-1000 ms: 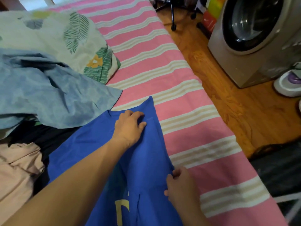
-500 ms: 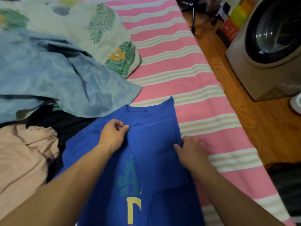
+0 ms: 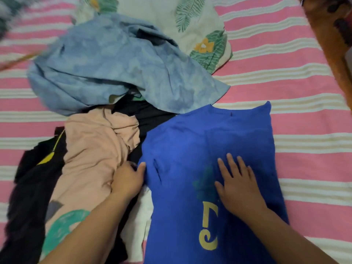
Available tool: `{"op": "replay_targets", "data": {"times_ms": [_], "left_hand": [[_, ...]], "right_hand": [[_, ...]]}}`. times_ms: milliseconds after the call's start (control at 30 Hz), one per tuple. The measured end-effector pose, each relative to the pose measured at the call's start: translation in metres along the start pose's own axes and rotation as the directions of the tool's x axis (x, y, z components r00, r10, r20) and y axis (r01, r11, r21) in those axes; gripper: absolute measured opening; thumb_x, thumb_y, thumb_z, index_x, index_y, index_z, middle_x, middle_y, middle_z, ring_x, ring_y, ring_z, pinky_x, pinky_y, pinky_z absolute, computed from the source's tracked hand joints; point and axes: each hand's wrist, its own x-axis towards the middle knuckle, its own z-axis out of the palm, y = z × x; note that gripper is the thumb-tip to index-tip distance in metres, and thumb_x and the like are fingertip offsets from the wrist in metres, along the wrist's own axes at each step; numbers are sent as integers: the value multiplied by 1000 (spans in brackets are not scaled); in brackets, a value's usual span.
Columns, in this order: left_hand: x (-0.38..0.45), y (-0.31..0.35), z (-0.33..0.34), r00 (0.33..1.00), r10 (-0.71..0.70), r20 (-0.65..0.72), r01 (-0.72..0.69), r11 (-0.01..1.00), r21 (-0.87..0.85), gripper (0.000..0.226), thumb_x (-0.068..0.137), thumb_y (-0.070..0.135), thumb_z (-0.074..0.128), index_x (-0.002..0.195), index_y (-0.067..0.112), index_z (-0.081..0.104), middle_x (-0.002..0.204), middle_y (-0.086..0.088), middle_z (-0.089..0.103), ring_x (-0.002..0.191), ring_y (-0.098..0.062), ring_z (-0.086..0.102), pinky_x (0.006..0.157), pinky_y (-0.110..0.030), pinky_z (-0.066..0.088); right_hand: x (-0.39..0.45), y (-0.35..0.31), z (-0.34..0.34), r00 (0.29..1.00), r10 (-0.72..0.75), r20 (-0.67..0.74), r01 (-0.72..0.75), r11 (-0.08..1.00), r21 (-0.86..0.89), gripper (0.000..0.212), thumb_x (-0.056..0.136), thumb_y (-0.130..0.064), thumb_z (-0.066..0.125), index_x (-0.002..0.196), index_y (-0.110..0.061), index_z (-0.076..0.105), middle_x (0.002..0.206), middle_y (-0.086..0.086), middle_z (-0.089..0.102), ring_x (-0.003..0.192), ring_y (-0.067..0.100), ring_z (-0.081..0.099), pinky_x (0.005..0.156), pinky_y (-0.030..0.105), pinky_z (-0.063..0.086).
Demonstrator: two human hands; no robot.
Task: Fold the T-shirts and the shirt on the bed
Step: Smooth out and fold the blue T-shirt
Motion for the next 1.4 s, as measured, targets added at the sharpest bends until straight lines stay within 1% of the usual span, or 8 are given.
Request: {"op": "replay_targets", "data": {"times_ms": [100, 367, 433, 533, 633, 933, 1167, 1400], "left_hand": [[13, 19, -3, 970, -100, 221, 126, 986, -110, 25, 90, 29, 67, 86, 5, 69, 90, -13, 74, 84, -28, 67, 73, -33, 49], [-30, 31, -22, 959, -183, 218, 284, 642, -712, 18, 79, 23, 63, 88, 8, 59, 79, -16, 55, 69, -23, 50, 58, -35, 37], [-50, 45, -24, 997, -77, -2, 46, 615, -787, 17, 74, 19, 65, 73, 16, 48, 69, -9, 46, 68, -19, 43, 58, -35, 33], [-90, 78, -18, 805, 552, -216, -586, 685, -434, 31, 84, -1, 61, 72, 20, 42, 95, 5, 62, 95, -12, 56, 81, -29, 42], [-127, 91, 15, 481, 837, 260, -810, 538, -234, 21, 87, 4, 58, 89, 24, 56, 116, 8, 62, 115, -9, 54, 95, -24, 45], [-143, -22, 49, 837, 545, 45, -546, 837, 33, 43, 80, 11, 73, 121, 21, 63, 118, 5, 54, 108, -20, 50, 98, -32, 44], [-125, -1, 50, 580, 814, 3, -790, 562, 247, 33, 81, 20, 61, 114, 20, 67, 108, 4, 61, 98, -23, 55, 77, -36, 46], [-98, 53, 94, 570, 822, 10, -785, 541, 301, 24, 70, 8, 73, 87, 20, 62, 79, 2, 54, 72, -23, 48, 61, -35, 29]], "right_hand": [[5, 3, -15, 989, -9, 151, -1, 998, 67, 75, 102, -56, 33, 161, -28, -4, 168, 2, -16, 155, 29, -13, 125, 46, 5], [-24, 4, -68, 985, 67, 160, -156, 741, 653, 63, 101, -32, 56, 157, -23, 29, 163, -2, 26, 150, 16, 24, 121, 33, 25], [-39, 6, -74, 980, 71, 186, -182, 695, 696, 57, 102, -31, 55, 154, -25, 35, 157, -6, 33, 141, 12, 36, 111, 27, 33], [-59, 14, -74, 963, 120, 240, -264, 585, 767, 46, 102, -31, 56, 147, -29, 45, 145, -13, 45, 122, 6, 47, 96, 24, 38], [-76, 27, -67, 928, 233, 291, -366, 422, 829, 36, 100, -27, 58, 136, -27, 55, 136, -10, 56, 119, 9, 54, 99, 31, 46], [-70, 26, -58, 957, 232, 176, -286, 641, 712, 38, 97, -19, 59, 135, -20, 56, 131, -4, 59, 115, 14, 57, 93, 28, 45], [15, -30, -55, 989, 131, 74, -150, 828, 540, 53, 93, -43, 64, 137, -17, 51, 129, 6, 48, 120, 29, 47, 97, 39, 44], [68, -32, -72, 934, 193, 302, -332, 781, 528, 20, 91, -21, 63, 76, -14, 52, 84, 8, 53, 82, 27, 52, 71, 34, 43]]}}
